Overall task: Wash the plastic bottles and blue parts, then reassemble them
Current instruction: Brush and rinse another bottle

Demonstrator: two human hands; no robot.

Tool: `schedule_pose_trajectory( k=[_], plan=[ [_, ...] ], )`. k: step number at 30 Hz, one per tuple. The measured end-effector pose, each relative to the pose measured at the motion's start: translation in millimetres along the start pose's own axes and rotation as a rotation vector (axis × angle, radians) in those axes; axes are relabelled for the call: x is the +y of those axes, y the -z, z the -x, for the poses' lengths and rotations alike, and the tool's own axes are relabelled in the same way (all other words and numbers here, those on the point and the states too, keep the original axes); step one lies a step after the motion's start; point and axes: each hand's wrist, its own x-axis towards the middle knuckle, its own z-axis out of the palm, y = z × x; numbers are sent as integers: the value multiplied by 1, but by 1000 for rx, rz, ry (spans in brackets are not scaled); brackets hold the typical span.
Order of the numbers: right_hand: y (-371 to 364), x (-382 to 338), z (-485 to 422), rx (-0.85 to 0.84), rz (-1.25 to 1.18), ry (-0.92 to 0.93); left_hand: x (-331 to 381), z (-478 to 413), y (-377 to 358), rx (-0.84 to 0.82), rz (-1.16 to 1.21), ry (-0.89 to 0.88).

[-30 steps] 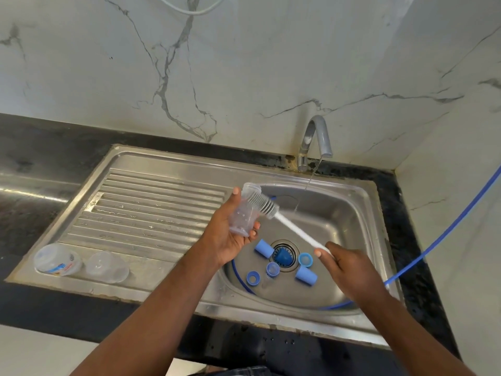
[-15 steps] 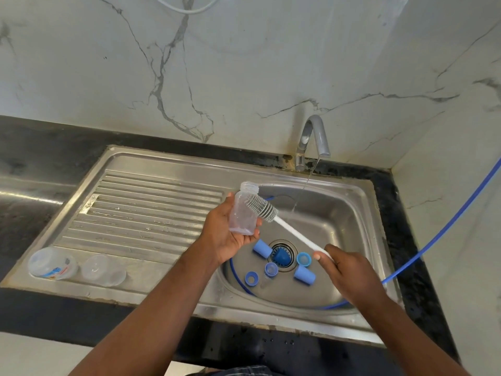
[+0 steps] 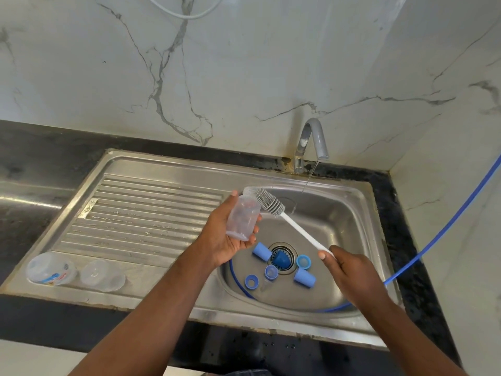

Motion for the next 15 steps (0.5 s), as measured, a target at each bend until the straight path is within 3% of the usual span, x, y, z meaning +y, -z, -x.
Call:
schedule_pose_trajectory(
  k=[7,15],
  plan=[
    [-5,-8,8,-18,9,-23,9,4,6,69,-427,-116],
    [-5,-30,1,-7,196,8,18,0,10,276,-903,-350]
  ],
)
